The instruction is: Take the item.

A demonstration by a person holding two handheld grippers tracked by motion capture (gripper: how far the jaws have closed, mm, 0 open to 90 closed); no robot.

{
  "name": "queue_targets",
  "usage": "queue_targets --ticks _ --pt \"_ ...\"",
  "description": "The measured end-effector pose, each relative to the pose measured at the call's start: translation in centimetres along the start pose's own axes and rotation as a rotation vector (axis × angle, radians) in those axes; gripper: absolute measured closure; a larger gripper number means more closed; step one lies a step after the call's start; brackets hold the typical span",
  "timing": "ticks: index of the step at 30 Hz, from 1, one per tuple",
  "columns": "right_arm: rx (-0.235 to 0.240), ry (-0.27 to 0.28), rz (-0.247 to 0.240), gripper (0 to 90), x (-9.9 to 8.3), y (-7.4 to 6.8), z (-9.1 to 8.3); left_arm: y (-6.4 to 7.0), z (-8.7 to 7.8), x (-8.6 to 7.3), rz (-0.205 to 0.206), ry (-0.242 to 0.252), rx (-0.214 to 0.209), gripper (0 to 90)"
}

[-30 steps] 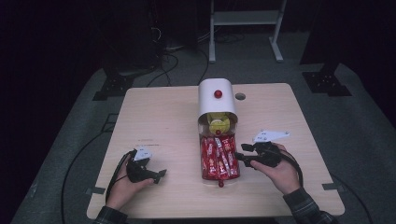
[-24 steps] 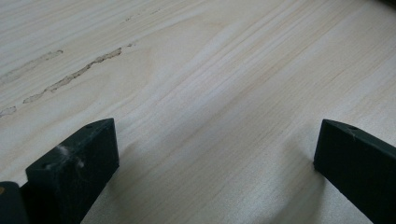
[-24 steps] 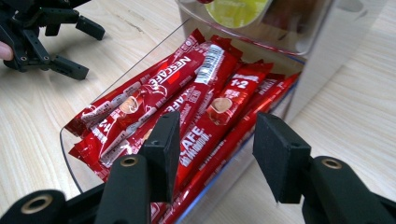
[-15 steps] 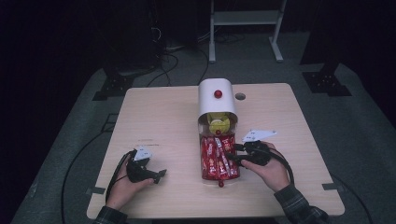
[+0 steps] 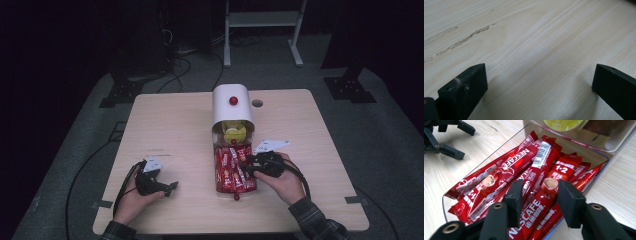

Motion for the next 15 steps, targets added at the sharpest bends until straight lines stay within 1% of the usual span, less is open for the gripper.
queue_targets --ticks 1,2,8,9,12,13,14,15 --pt "-0.006 0.001 -0.004 58.3 0.00 0.11 0.02 0.00 0.00 0.00 0.000 0.000 0.000 0.0" --pt "-0.009 -0.001 0.003 59.3 -0.04 0.15 0.03 0.00 0.00 0.00 0.000 0.000 0.000 0.0" --pt "-0.015 0.000 0.009 64.9 -0.10 0.31 0.14 0.00 0.00 0.00 0.000 0.000 0.000 0.0" --pt "-0.015 -0.004 0.020 68.3 -0.13 0.32 0.19 0.00 0.00 0.00 0.000 0.000 0.000 0.0" --pt "-0.017 -0.011 0.037 71.1 -0.14 0.31 0.29 0.00 0.00 0.00 0.000 0.000 0.000 0.0" --pt "-0.021 -0.014 0.039 73.3 -0.15 0.35 0.29 0.00 0.00 0.00 0.000 0.000 0.000 0.0" --pt "-0.021 -0.018 0.040 77.9 -0.17 0.37 0.29 0.00 0.00 0.00 0.000 0.000 0.000 0.0" --pt "-0.014 -0.020 0.051 79.9 -0.17 0.32 0.26 0.00 0.00 0.00 0.000 0.000 0.000 0.0"
Point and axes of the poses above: each handheld gripper's, and its own axes: z roughly forward along the jaws, x roughly out of its top, y roughly to its right, the point moved 8 cm from there along z, roughly forward along the jaws, and after that the axes turned 7 degrees about z, right-handed, at the moved point
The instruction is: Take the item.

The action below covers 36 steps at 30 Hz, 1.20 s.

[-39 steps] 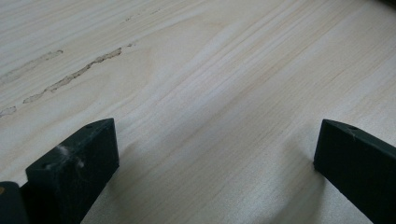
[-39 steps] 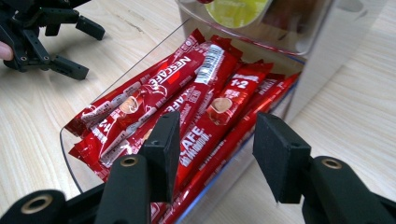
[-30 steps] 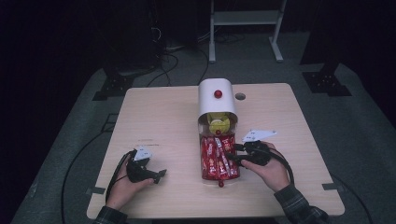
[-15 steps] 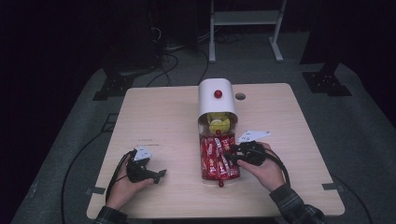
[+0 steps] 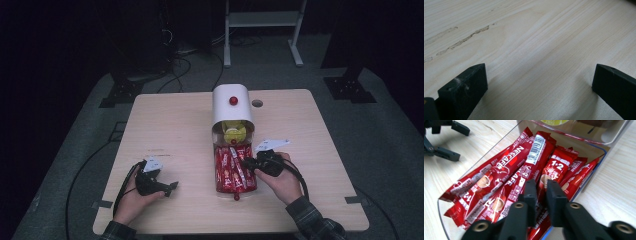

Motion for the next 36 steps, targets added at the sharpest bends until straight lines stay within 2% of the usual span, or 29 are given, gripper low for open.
queue_targets --ticks 6,11,22,36 --pt "0.008 0.002 0.027 86.5 0.0 0.0 -0.1 0.0 0.0 0.0 0.000 0.000 0.000 0.0" --pt "0.031 0.000 0.061 87.9 0.1 -0.1 -0.4 0.0 0.0 0.0 0.000 0.000 0.000 0.0" --pt "0.055 0.017 0.073 88.3 0.5 -0.3 -1.6 0.0 0.0 0.0 0.000 0.000 0.000 0.0" --pt "0.075 0.021 0.057 88.3 0.4 -0.2 -3.0 0.0 0.0 0.0 0.000 0.000 0.000 0.0"
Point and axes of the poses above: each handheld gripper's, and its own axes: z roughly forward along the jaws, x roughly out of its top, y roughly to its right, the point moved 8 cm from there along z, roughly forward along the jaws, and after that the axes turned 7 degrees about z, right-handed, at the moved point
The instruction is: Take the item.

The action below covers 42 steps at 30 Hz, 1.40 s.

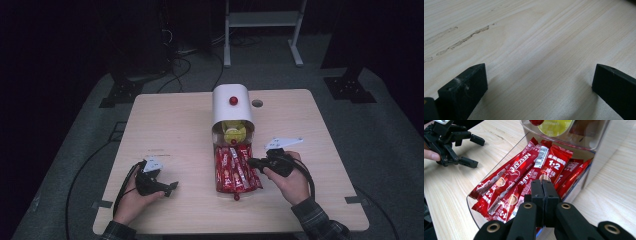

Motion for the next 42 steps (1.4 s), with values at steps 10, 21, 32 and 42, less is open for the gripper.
queue_targets --ticks 10,21,32,42 --pt "-0.002 0.008 -0.007 88.3 -0.4 0.7 -1.3 0.0 0.0 0.0 0.000 0.000 0.000 0.0" --pt "-0.018 0.019 -0.002 88.3 -0.6 1.8 -2.7 0.0 0.0 0.0 0.000 0.000 0.000 0.0" --pt "-0.039 0.034 0.009 88.3 -0.8 2.9 -3.8 0.0 0.0 0.0 0.000 0.000 0.000 0.0" --pt "-0.070 0.045 0.020 88.4 -1.1 4.3 -4.9 0.0 0.0 0.0 0.000 0.000 0.000 0.0"
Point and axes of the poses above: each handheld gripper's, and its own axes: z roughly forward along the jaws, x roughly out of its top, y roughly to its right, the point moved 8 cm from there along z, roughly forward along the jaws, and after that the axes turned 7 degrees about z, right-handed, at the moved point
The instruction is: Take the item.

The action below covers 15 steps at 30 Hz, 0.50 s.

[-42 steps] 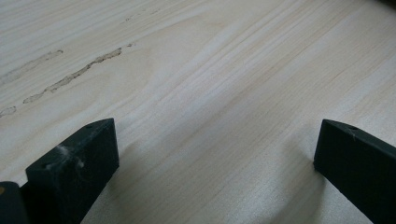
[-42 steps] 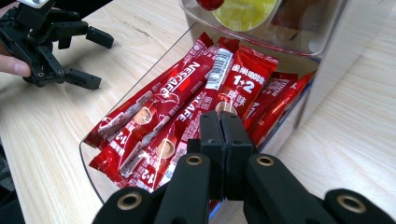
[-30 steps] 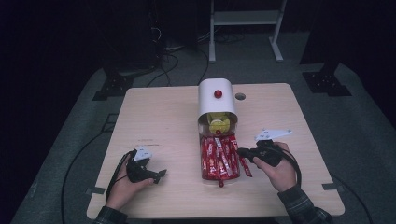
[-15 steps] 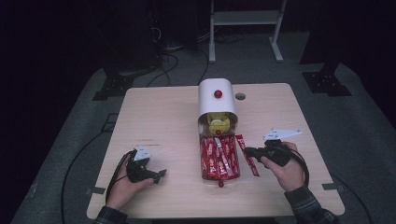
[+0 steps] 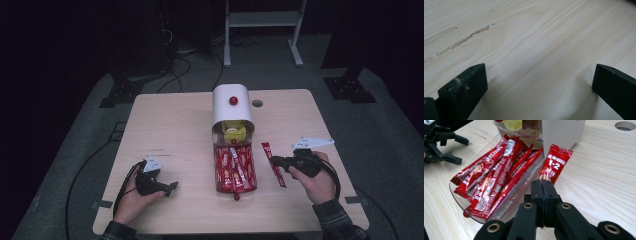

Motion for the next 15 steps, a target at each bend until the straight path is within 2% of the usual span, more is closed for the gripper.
queue_targets --ticks 6,15 --pt "-0.022 0.004 0.006 88.4 0.0 0.9 -0.4 0.0 0.0 0.0 0.000 0.000 0.000 0.0" --pt "-0.069 0.014 0.026 88.3 -0.3 3.0 -1.0 0.0 0.0 0.0 0.000 0.000 0.000 0.0"
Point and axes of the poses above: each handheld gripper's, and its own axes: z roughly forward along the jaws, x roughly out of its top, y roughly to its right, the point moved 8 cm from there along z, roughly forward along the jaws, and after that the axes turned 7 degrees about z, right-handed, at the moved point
